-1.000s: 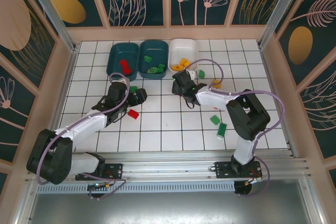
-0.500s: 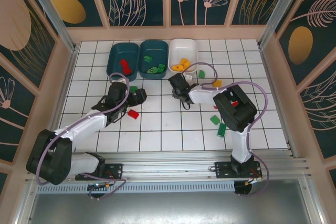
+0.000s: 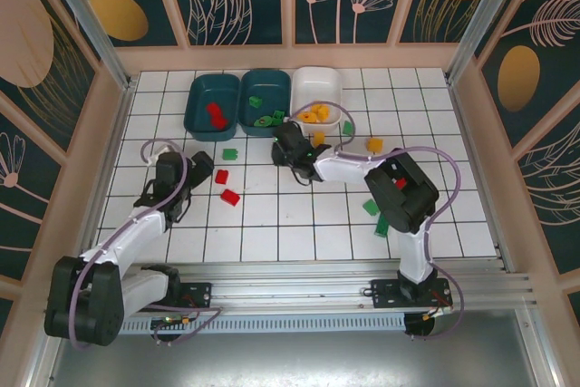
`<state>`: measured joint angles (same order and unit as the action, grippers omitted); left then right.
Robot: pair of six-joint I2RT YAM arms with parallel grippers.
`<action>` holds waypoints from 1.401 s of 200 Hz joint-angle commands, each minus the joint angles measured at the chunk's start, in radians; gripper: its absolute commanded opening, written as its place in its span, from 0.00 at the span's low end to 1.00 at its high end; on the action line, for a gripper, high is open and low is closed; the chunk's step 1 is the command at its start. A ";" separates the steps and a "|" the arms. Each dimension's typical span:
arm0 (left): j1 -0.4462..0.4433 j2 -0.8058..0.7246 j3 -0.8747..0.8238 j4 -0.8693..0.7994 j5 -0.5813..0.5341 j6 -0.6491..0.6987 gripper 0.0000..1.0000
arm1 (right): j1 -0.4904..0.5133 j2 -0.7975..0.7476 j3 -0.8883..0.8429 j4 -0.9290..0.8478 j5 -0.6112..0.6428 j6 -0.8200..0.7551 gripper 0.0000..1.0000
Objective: Sort the legos into containers by color
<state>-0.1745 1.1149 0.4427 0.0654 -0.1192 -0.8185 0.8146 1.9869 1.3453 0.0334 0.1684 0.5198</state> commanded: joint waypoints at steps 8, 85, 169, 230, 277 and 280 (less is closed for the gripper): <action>0.006 -0.035 -0.029 0.029 0.064 -0.068 0.98 | 0.011 0.103 0.176 0.095 -0.147 -0.093 0.19; 0.006 -0.068 -0.087 0.024 0.143 -0.046 0.98 | -0.009 0.422 0.649 0.046 -0.308 -0.258 0.19; 0.007 -0.074 -0.099 0.051 0.180 0.013 0.99 | -0.009 0.519 0.921 -0.144 -0.225 -0.305 0.69; 0.004 0.003 -0.083 0.192 0.366 -0.004 0.93 | -0.046 0.055 0.213 0.034 -0.020 -0.329 0.66; -0.140 0.125 -0.062 0.525 0.572 -0.047 0.88 | -0.239 -0.190 -0.244 0.023 -0.004 -0.347 0.74; -0.158 0.138 -0.048 0.526 0.571 -0.041 0.88 | -0.247 -0.196 -0.255 0.022 -0.007 -0.344 0.74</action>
<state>-0.2306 1.1919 0.3393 0.4000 0.3286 -0.8627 0.6670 1.8473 1.2201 0.0338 0.1162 0.1844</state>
